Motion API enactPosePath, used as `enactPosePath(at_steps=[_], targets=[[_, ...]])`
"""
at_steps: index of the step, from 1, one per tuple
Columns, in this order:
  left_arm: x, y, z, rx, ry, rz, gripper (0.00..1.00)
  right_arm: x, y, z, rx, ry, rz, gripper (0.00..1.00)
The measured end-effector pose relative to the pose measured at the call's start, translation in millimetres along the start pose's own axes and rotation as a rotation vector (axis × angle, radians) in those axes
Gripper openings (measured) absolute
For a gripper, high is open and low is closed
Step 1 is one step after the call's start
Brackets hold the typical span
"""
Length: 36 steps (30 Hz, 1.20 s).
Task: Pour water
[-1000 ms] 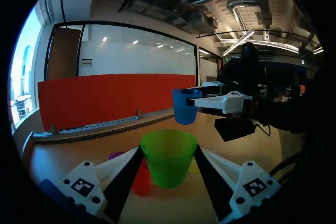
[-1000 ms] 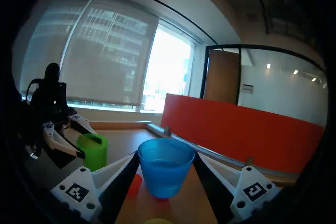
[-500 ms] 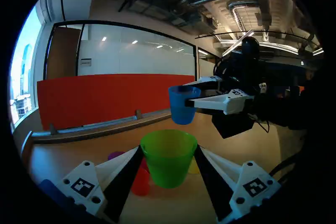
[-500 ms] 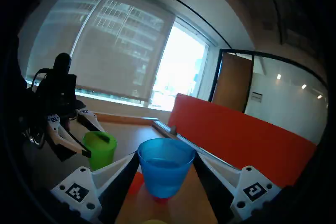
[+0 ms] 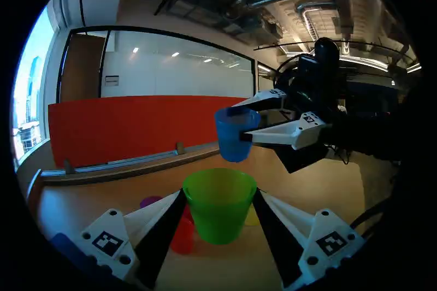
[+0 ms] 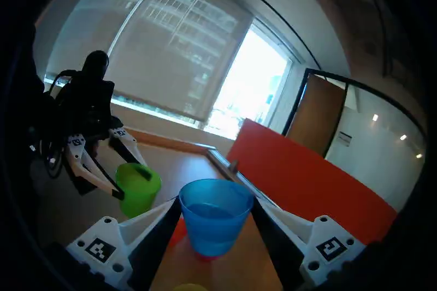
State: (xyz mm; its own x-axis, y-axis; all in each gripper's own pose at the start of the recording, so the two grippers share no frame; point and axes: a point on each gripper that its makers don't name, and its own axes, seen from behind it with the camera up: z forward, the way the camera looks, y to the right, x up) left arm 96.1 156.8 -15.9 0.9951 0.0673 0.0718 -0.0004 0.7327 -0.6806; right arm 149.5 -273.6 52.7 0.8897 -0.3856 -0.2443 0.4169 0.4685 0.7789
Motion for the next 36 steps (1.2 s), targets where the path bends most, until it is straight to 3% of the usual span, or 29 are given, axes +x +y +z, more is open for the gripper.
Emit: enactPosePath(at_steps=[18, 36], targets=[[-3.4, -1.9, 0.7, 0.002, -0.001, -0.003, 0.87, 12.3, -0.9, 6.6, 0.051, -0.029, -0.133, 0.92], [-1.7, -2.3, -3.1, 0.003, 0.006, 0.002, 0.87, 25.6, 1.9, 12.5, 0.050, -0.023, -0.248, 0.92]])
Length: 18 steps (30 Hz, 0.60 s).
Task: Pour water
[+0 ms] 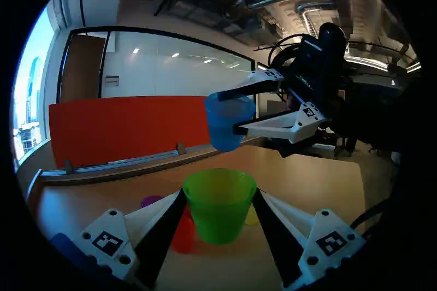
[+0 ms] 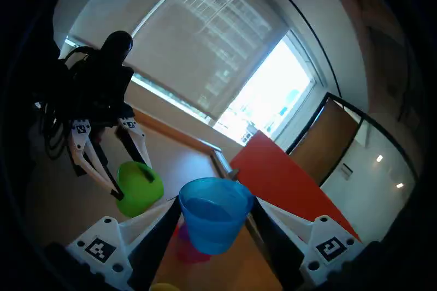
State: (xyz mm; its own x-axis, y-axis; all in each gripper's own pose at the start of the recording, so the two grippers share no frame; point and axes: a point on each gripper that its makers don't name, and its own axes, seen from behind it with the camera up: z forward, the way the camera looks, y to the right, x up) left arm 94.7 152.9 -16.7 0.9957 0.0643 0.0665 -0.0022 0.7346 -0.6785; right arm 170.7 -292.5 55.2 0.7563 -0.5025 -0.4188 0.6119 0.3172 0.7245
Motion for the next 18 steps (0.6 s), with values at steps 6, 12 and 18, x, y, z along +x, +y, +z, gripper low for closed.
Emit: enactPosePath(at_steps=[6, 12, 18], targets=[[0.3, 0.0, -0.7, 0.001, 0.002, 0.000, 0.87, 3.4, -0.1, 1.9, -0.001, -0.001, -0.033, 0.92], [1.5, 1.0, -1.3, 0.000, 0.003, 0.003, 0.87, 8.0, -1.4, 5.0, 0.003, 0.001, -0.058, 0.92], [2.3, 0.9, -2.5, 0.000, 0.004, 0.003, 0.87, 13.4, -3.3, 7.8, 0.004, 0.005, -0.085, 0.92]])
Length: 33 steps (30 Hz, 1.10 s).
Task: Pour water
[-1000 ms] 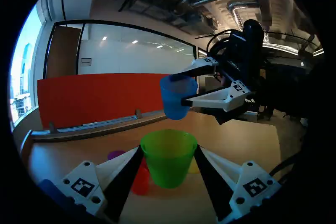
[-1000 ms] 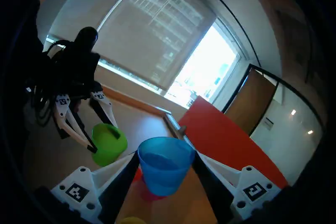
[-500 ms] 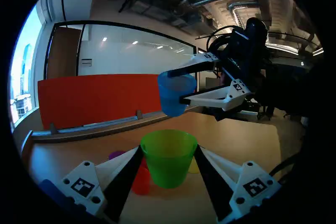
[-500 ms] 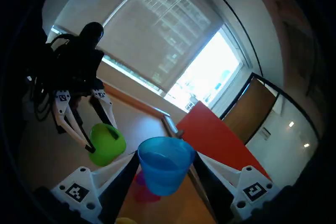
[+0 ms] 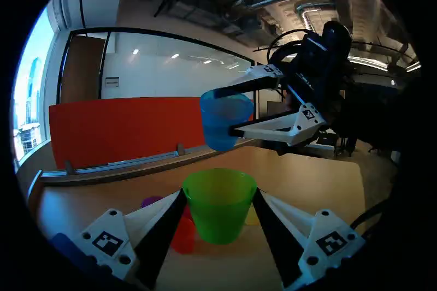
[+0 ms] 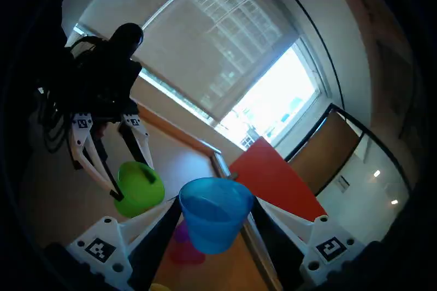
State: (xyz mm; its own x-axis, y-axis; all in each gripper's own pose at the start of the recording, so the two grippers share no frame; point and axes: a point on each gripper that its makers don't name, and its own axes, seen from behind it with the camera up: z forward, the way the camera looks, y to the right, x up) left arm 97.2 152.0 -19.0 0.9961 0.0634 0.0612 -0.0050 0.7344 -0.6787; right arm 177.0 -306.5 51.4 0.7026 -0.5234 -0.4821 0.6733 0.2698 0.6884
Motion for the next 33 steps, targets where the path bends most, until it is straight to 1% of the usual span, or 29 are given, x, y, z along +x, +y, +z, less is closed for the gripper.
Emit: enactPosePath(at_steps=[18, 33], targets=[[1.0, -0.8, -2.5, 0.005, 0.004, 0.000, 0.87, 12.8, -2.0, 7.5, -0.002, 0.002, -0.096, 0.92], [2.4, -1.3, -4.3, 0.006, 0.009, -0.001, 0.87, 18.8, -1.3, 12.6, -0.005, -0.006, -0.156, 0.92]])
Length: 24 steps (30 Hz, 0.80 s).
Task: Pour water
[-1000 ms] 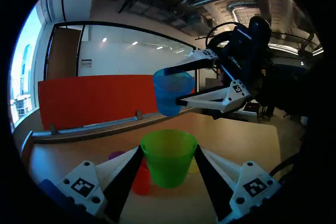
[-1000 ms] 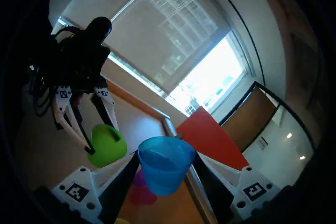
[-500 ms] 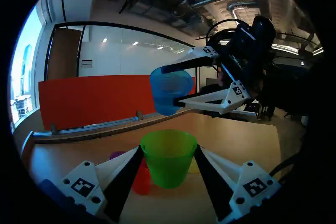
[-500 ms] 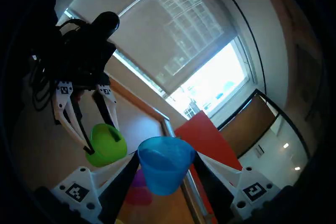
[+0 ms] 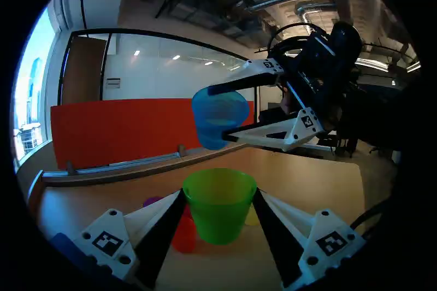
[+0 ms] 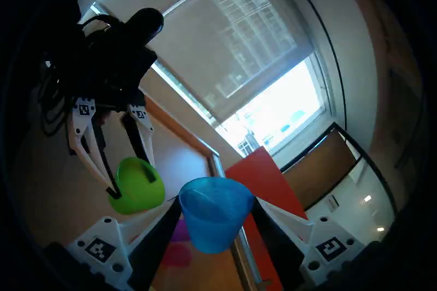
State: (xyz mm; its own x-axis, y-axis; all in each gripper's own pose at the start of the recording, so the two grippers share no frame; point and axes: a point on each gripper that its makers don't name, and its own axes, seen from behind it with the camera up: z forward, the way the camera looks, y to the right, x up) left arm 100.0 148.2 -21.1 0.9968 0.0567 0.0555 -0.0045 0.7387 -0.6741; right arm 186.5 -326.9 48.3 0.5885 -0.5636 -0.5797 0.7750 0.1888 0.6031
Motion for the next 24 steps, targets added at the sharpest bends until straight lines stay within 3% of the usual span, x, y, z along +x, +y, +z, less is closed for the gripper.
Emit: enactPosePath(at_steps=[24], targets=[[1.1, 0.2, -3.6, 0.003, 0.001, 0.003, 0.87, 17.7, -3.2, 8.5, 0.000, 0.002, -0.103, 0.92]])
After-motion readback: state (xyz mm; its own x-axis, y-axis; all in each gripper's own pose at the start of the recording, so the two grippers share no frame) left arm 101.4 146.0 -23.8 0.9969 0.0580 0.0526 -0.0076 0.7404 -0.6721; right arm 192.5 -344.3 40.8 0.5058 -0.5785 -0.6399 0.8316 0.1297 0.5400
